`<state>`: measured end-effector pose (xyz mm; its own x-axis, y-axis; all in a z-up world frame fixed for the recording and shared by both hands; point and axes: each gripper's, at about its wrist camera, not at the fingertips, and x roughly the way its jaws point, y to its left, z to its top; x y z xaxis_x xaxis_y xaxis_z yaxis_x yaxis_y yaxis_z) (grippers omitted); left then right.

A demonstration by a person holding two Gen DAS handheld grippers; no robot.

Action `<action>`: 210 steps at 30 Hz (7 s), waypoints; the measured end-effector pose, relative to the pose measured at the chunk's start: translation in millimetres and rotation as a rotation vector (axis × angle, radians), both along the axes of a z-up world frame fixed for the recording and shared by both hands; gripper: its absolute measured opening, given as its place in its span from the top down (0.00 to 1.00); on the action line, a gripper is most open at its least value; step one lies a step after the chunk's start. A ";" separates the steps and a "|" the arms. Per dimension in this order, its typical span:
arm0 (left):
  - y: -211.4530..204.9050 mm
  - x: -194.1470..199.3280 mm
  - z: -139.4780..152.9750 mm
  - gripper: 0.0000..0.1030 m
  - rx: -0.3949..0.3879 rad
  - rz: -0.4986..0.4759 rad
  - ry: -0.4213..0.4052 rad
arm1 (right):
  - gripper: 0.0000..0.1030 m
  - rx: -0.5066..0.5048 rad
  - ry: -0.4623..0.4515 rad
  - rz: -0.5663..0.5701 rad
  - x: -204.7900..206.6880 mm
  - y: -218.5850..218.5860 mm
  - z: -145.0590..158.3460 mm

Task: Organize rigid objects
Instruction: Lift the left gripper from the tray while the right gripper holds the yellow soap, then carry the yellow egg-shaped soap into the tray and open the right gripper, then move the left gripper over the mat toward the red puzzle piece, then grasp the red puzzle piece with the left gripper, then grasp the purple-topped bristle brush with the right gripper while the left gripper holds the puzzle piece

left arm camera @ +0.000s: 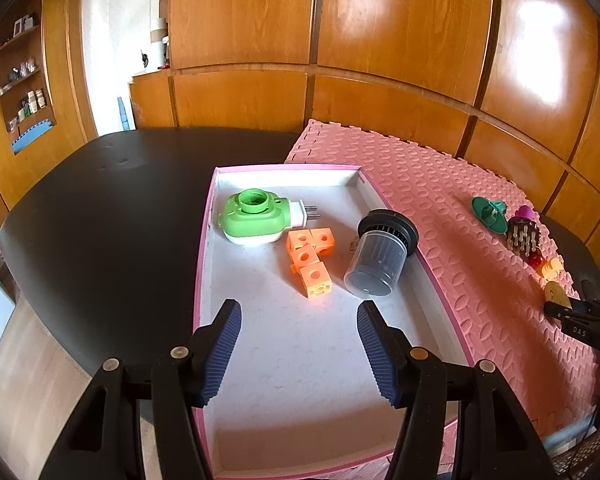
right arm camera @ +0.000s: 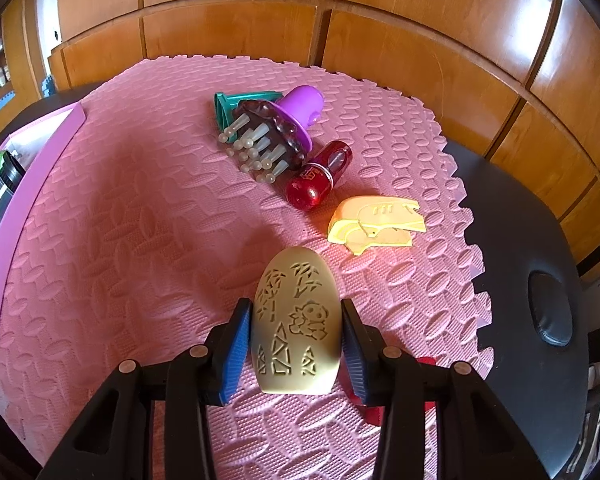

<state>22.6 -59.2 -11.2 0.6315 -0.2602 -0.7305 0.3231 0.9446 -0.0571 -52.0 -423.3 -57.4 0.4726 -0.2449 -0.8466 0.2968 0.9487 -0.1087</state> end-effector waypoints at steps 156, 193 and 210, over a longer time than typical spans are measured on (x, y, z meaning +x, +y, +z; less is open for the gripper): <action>-351.0 -119.4 -38.9 0.33 0.042 -0.935 0.073 | 0.57 0.394 -0.442 -0.627 -122.9 -145.5 41.9; -238.7 -77.8 -66.4 0.69 0.040 -0.657 -0.013 | 0.57 0.387 -0.305 -0.542 -96.9 -132.8 25.9; -234.1 -76.6 -66.4 0.69 -0.003 -0.653 -0.005 | 0.57 0.410 -0.290 -0.345 -31.1 -94.0 40.2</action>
